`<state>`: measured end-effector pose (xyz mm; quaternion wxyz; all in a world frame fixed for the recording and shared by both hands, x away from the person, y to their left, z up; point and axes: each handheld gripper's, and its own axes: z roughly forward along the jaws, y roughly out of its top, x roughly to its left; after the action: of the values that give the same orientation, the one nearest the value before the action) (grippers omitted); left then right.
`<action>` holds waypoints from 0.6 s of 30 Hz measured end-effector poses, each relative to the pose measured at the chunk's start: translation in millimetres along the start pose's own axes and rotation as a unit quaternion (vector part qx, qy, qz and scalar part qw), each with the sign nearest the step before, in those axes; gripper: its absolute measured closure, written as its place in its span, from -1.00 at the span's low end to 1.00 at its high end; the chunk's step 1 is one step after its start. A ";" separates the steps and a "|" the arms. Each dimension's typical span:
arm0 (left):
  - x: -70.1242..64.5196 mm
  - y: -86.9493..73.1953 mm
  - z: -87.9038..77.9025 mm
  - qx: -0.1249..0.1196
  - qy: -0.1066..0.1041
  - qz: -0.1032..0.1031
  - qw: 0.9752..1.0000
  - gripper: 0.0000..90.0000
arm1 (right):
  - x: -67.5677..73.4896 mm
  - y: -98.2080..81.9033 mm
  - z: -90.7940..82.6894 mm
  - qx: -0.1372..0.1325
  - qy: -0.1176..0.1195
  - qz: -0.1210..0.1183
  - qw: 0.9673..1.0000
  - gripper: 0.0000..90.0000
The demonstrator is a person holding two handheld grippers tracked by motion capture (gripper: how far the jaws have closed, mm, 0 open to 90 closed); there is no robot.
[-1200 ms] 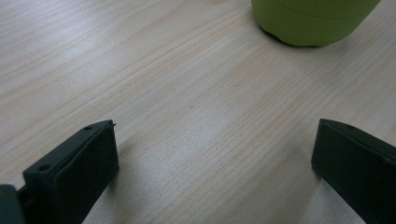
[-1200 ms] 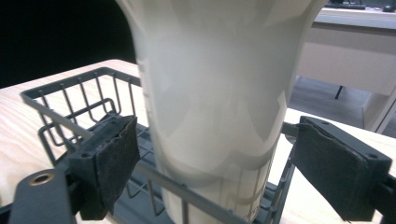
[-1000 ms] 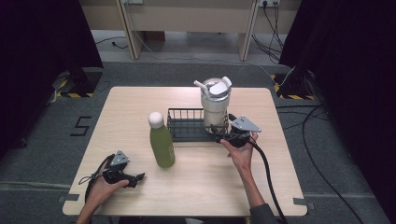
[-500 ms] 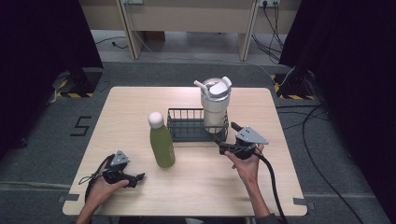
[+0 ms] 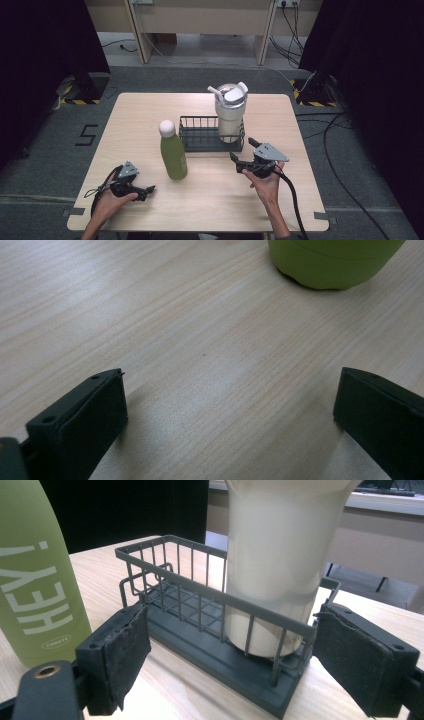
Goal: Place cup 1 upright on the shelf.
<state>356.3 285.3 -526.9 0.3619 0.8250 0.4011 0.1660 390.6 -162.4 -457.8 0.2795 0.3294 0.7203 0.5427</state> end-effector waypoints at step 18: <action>0.0 0.0 0.0 0.000 0.000 0.000 1.000 -1.00 | -2.1 -14.3 -19.4 0.005 -0.004 0.015 1.000 -0.67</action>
<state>356.3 285.3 -526.9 0.3618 0.8249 0.4013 0.1661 374.8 -178.3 -466.6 0.2724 0.3435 0.7170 0.5419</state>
